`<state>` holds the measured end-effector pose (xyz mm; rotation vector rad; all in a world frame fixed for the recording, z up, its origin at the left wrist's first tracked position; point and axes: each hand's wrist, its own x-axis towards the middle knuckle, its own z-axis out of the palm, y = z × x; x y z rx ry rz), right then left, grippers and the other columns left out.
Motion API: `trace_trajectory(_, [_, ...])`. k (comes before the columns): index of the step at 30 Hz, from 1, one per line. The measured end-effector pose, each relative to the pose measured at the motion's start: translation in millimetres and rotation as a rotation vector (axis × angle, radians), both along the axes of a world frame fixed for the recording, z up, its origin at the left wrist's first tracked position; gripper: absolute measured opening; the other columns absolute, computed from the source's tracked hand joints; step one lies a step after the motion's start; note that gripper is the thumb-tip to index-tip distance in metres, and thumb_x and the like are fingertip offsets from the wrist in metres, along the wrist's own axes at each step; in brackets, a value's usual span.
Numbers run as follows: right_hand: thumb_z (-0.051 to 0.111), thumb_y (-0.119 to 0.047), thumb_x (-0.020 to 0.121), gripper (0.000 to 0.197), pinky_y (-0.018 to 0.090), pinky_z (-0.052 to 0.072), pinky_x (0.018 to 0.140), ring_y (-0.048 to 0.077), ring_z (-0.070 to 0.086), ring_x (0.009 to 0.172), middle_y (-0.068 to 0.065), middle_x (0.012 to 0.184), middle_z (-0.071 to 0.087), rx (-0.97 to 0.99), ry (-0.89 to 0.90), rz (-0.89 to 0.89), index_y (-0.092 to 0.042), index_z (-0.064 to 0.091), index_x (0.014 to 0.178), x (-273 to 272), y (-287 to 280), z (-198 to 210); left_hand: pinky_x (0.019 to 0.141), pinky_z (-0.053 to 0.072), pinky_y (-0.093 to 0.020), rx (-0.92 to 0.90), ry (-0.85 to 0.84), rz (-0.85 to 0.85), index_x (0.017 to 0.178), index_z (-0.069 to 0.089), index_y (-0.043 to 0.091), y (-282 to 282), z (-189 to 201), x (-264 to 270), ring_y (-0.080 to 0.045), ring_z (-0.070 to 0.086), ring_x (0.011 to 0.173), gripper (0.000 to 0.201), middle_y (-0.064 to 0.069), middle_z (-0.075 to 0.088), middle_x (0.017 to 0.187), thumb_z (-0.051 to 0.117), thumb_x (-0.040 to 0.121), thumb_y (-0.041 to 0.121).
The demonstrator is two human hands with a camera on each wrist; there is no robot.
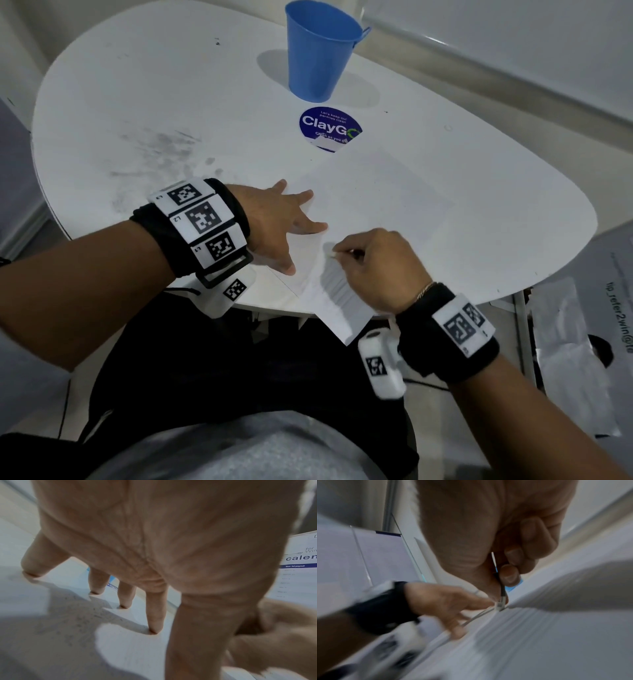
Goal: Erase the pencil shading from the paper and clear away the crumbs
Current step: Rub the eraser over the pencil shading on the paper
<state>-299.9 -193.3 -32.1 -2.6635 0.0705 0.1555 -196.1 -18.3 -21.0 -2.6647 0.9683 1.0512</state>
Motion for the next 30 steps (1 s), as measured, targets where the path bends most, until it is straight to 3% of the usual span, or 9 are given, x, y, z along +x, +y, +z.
trace_trajectory(4, [0.061,-0.024,0.093,0.019,0.025,0.053,0.078,0.011,0.068,0.08,-0.01,0.096,0.076,0.038,0.084,0.159,-0.027,0.077,0.103,-19,17,1,0.124,0.009,-0.057,0.015,-0.011,-0.014,0.151,0.0,0.063,0,0,-1,-0.018,-0.027,0.151,0.088,0.018,-0.027,0.163,0.064,0.09,0.055])
trace_trajectory(6, [0.062,-0.024,0.093,0.019,0.02,0.05,0.075,0.004,0.066,0.075,-0.013,0.101,0.075,0.05,0.054,0.074,-0.027,0.077,0.103,-5,7,-2,0.123,0.009,-0.058,0.004,-0.005,-0.005,0.15,0.001,0.063,1,0,0,-0.018,-0.027,0.151,0.088,0.018,-0.027,0.163,0.064,0.09,0.054])
trace_trajectory(10, [0.062,-0.025,0.094,0.018,0.026,0.055,0.077,0.009,0.068,0.078,-0.011,0.093,0.076,0.05,-0.002,0.011,-0.026,0.078,0.1,-1,3,-7,0.123,0.009,-0.059,0.009,-0.013,-0.009,0.151,0.0,0.063,0,0,-1,-0.019,-0.026,0.151,0.088,0.017,-0.026,0.164,0.063,0.091,0.053])
trace_trajectory(14, [0.061,-0.023,0.094,0.019,0.011,0.042,0.07,-0.001,0.061,0.07,-0.023,0.09,0.073,0.056,0.065,0.154,-0.026,0.077,0.103,-14,15,-4,0.123,0.01,-0.058,0.016,-0.011,-0.007,0.151,-0.001,0.063,-1,0,0,-0.019,-0.027,0.151,0.089,0.017,-0.027,0.163,0.064,0.09,0.053])
trace_trajectory(16, [0.061,-0.022,0.094,0.019,0.016,0.047,0.068,-0.001,0.061,0.068,-0.015,0.099,0.075,0.056,0.019,0.067,-0.025,0.078,0.102,-3,4,-2,0.123,0.009,-0.058,0.014,-0.005,-0.002,0.151,-0.002,0.062,-1,1,0,-0.019,-0.027,0.151,0.089,0.016,-0.027,0.163,0.063,0.09,0.054])
trace_trajectory(19, [0.06,-0.021,0.093,0.019,0.025,0.054,0.074,0.007,0.067,0.075,-0.008,0.093,0.076,0.048,0.012,0.052,-0.024,0.078,0.099,-6,1,-2,0.123,0.008,-0.057,0.015,-0.007,-0.009,0.151,-0.002,0.063,-1,0,0,-0.019,-0.027,0.151,0.088,0.016,-0.027,0.164,0.062,0.09,0.054])
trace_trajectory(22, [0.061,-0.023,0.092,0.019,0.02,0.051,0.076,0.003,0.063,0.072,-0.009,0.093,0.076,0.06,0.097,0.208,-0.027,0.078,0.102,-23,16,0,0.124,0.009,-0.057,0.014,-0.007,-0.009,0.151,-0.001,0.063,0,0,0,-0.019,-0.027,0.151,0.089,0.017,-0.027,0.163,0.064,0.09,0.053])
trace_trajectory(26, [0.062,-0.023,0.093,0.02,0.016,0.051,0.082,0.001,0.068,0.087,-0.015,0.107,0.073,0.113,0.044,0.078,-0.026,0.077,0.107,-11,7,-4,0.123,0.009,-0.057,0.017,-0.006,-0.011,0.151,-0.003,0.062,-1,1,1,-0.02,-0.027,0.151,0.089,0.015,-0.027,0.164,0.062,0.09,0.055])
trace_trajectory(30, [0.063,-0.025,0.092,0.019,0.01,0.041,0.069,-0.006,0.055,0.061,-0.014,0.093,0.075,0.08,0.082,0.214,-0.029,0.077,0.103,-22,15,-6,0.123,0.009,-0.057,0.017,-0.006,-0.011,0.152,-0.001,0.061,-2,1,-1,-0.02,-0.027,0.151,0.088,0.015,-0.027,0.164,0.063,0.091,0.053])
